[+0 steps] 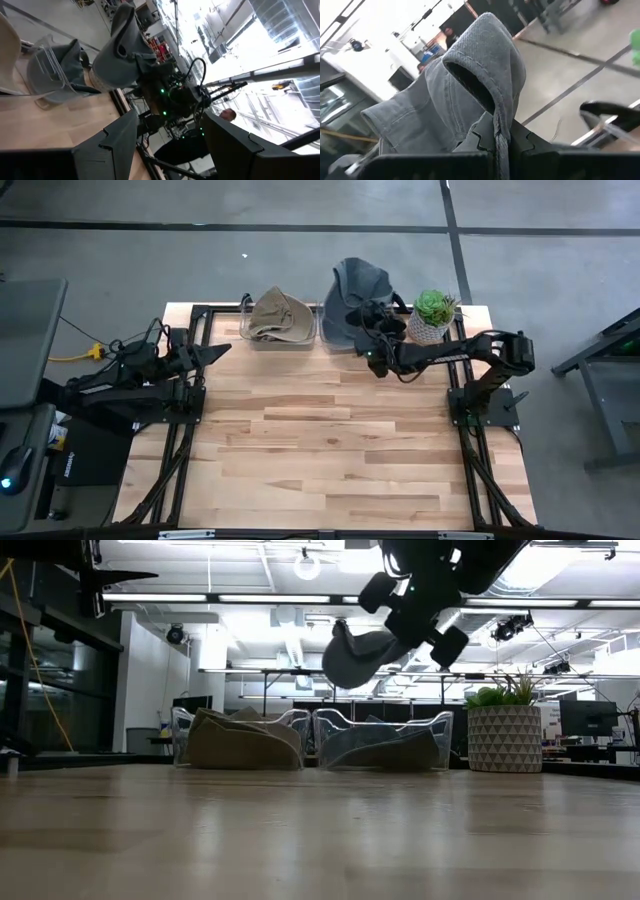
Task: Pick & Place hat
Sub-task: Put the blue cap into the right transparent bin
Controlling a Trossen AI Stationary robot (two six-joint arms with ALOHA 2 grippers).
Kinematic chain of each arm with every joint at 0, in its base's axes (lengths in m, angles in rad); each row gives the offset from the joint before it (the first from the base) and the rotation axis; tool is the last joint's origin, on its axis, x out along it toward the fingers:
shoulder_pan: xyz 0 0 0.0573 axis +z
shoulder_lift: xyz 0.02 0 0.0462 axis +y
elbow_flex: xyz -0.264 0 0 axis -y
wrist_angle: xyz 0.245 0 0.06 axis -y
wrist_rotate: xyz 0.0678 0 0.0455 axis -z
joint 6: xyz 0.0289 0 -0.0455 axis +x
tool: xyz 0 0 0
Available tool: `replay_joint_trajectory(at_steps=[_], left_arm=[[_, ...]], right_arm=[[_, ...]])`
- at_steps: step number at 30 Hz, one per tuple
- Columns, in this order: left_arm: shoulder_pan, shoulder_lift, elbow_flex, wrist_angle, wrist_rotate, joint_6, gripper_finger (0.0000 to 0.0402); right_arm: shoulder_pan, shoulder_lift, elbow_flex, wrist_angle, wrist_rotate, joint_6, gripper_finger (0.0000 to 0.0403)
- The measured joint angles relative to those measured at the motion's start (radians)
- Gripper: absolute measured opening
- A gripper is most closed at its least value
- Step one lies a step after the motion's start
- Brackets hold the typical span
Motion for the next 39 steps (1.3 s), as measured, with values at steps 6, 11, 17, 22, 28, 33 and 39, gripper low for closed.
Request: replay_joint_trajectory(at_steps=[6, 11, 17, 22, 28, 33, 39], left_arm=[[0.000, 0.000, 0.000, -0.001, 0.005, 0.000, 0.0209], [0.000, 0.000, 0.000, -0.001, 0.002, 0.001, 0.0209], [0.000, 0.000, 0.000, -0.001, 0.001, 0.001, 0.0209], [0.000, 0.000, 0.000, -0.001, 0.001, 0.001, 0.0209], [0.000, 0.000, 0.000, -0.001, -0.002, 0.001, 0.0209], [0.000, 0.000, 0.000, -0.001, -0.002, 0.001, 0.0209], [0.000, 0.000, 0.000, -0.003, -0.001, 0.001, 0.0209]], right_arm=[[-0.010, 0.009, 0.001, 0.002, 0.052, -0.052, 0.0002], [-0.010, 0.063, 0.002, 0.026, 0.090, -0.090, 0.0002], [0.004, 0.173, 0.002, 0.226, 0.168, -0.190, 0.0002], [-0.006, 0.236, 0.002, 0.352, 0.171, -0.189, 0.0002], [-0.011, 0.303, 0.002, 0.423, 0.170, -0.203, 0.0002], [-0.011, 0.335, 0.002, 0.423, 0.169, -0.204, 0.0002], [-0.017, 0.342, 0.002, 0.396, 0.149, -0.204, 0.0002]])
